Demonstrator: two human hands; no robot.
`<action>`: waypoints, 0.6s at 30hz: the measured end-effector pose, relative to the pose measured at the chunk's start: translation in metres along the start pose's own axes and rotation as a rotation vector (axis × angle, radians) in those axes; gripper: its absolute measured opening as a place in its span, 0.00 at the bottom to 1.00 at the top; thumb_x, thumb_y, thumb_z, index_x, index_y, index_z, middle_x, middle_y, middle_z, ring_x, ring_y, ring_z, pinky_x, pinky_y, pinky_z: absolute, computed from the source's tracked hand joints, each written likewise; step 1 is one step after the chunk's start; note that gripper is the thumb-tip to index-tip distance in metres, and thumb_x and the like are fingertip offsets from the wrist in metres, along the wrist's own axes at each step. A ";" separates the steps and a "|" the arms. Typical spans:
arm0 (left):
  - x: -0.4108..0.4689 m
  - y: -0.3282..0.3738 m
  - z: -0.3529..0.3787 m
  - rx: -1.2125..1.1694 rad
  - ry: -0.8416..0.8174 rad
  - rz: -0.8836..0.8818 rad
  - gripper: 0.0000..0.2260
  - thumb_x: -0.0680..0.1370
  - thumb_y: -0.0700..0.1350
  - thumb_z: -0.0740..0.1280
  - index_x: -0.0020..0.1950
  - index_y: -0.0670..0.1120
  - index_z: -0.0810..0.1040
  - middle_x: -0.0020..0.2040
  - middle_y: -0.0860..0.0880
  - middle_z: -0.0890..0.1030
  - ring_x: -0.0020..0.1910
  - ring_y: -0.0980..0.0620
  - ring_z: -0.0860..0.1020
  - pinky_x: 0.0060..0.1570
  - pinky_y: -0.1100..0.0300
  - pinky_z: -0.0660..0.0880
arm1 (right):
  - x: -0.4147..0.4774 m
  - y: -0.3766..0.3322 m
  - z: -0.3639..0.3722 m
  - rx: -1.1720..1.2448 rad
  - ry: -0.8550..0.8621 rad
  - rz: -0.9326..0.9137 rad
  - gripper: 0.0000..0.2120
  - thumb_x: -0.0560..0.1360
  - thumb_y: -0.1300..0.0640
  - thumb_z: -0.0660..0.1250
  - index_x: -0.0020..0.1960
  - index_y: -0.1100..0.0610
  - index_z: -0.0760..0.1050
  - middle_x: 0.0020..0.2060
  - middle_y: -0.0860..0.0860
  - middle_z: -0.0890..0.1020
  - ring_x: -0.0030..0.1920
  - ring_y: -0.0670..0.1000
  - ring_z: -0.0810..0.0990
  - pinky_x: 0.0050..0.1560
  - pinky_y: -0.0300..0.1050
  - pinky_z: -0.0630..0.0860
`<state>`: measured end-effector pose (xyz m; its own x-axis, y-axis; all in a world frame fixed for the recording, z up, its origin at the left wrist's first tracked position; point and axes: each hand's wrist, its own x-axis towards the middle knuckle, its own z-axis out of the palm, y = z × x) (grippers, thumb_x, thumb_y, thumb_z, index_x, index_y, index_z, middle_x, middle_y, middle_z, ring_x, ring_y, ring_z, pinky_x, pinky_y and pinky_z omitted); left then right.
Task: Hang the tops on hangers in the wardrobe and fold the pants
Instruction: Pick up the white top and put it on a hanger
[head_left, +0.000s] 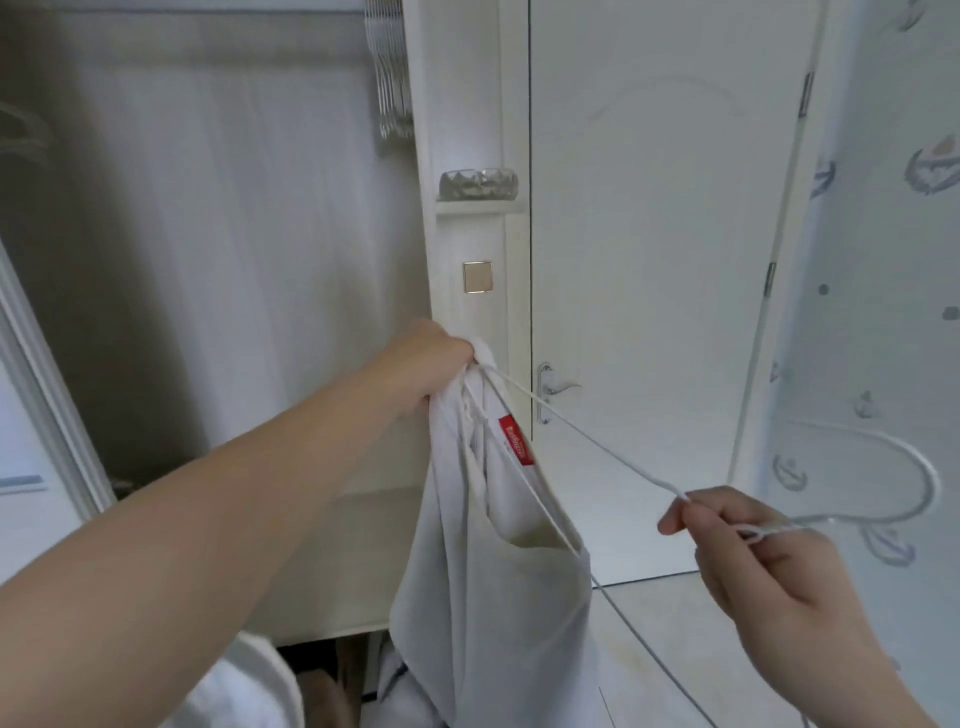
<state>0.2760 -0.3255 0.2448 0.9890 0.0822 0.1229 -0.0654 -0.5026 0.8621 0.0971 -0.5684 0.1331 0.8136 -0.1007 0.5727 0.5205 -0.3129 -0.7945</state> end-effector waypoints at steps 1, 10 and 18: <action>-0.006 0.006 0.008 0.055 -0.007 0.031 0.06 0.75 0.38 0.65 0.38 0.43 0.71 0.33 0.46 0.72 0.33 0.48 0.72 0.34 0.60 0.68 | -0.003 0.002 -0.005 -0.031 -0.008 0.003 0.12 0.75 0.46 0.62 0.43 0.49 0.82 0.23 0.50 0.61 0.24 0.47 0.59 0.26 0.37 0.55; -0.065 0.057 0.074 0.397 -0.074 0.416 0.10 0.75 0.40 0.66 0.37 0.45 0.66 0.38 0.46 0.65 0.36 0.49 0.64 0.36 0.55 0.60 | 0.012 0.003 -0.059 -0.237 -0.158 0.063 0.12 0.80 0.49 0.61 0.40 0.47 0.79 0.21 0.47 0.62 0.22 0.44 0.60 0.25 0.36 0.58; -0.109 0.071 0.110 0.405 -0.192 0.428 0.08 0.74 0.40 0.71 0.44 0.34 0.78 0.34 0.46 0.74 0.33 0.49 0.72 0.34 0.58 0.70 | 0.017 0.003 -0.080 0.024 -0.303 0.204 0.15 0.82 0.58 0.62 0.39 0.59 0.80 0.23 0.50 0.70 0.20 0.45 0.63 0.24 0.34 0.61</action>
<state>0.1781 -0.4651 0.2381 0.8947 -0.3364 0.2937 -0.4435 -0.7463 0.4963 0.0917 -0.6464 0.1565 0.9394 0.1264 0.3187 0.3423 -0.2924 -0.8929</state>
